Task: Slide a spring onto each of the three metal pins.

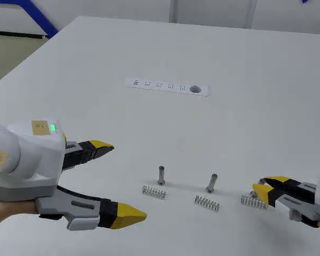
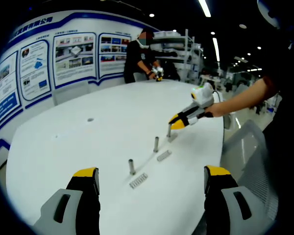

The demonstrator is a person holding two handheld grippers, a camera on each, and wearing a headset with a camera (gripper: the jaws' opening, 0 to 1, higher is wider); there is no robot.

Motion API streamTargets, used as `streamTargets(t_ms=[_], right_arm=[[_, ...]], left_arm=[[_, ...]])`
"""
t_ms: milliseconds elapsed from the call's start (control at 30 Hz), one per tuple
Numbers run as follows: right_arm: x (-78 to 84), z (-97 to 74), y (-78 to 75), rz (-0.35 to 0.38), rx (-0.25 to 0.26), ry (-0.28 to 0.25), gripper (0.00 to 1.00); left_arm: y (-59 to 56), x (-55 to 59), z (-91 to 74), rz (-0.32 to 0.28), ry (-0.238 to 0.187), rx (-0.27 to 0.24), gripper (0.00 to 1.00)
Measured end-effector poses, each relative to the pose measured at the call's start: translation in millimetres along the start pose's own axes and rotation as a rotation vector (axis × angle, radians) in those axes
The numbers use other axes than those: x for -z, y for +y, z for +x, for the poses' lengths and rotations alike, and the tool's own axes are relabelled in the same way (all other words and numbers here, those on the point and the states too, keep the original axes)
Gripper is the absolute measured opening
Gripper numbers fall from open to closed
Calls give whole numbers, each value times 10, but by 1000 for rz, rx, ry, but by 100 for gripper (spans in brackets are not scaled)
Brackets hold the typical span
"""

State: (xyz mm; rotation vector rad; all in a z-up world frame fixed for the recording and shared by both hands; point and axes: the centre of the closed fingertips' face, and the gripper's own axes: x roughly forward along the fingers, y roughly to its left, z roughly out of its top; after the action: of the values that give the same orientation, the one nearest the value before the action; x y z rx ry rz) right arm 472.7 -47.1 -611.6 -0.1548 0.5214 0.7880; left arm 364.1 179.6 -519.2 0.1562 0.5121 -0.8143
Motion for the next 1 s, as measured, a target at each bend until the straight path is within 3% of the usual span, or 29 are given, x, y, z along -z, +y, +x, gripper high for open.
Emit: streamTargets(t_ms=[200, 333, 500, 700, 867, 1000], right_arm=[[145, -156, -57, -47, -27, 73, 23], [228, -195, -40, -158, -73, 138, 23], [387, -129, 14, -230, -135, 206, 23], [469, 8, 33, -288, -155, 251, 23], [531, 117, 37, -293, -192, 283, 23], [544, 133, 14, -260, -207, 290, 22]], left_arm=[[-10, -4, 35, -2, -7, 7, 90], [3, 8, 64, -7, -5, 11, 90], [36, 1, 71, -10, -4, 5, 90], [55, 3, 65, -15, -2, -5, 90], [74, 22, 50, -25, 3, -10, 90], [109, 79, 53, -16, 32, -18, 90]])
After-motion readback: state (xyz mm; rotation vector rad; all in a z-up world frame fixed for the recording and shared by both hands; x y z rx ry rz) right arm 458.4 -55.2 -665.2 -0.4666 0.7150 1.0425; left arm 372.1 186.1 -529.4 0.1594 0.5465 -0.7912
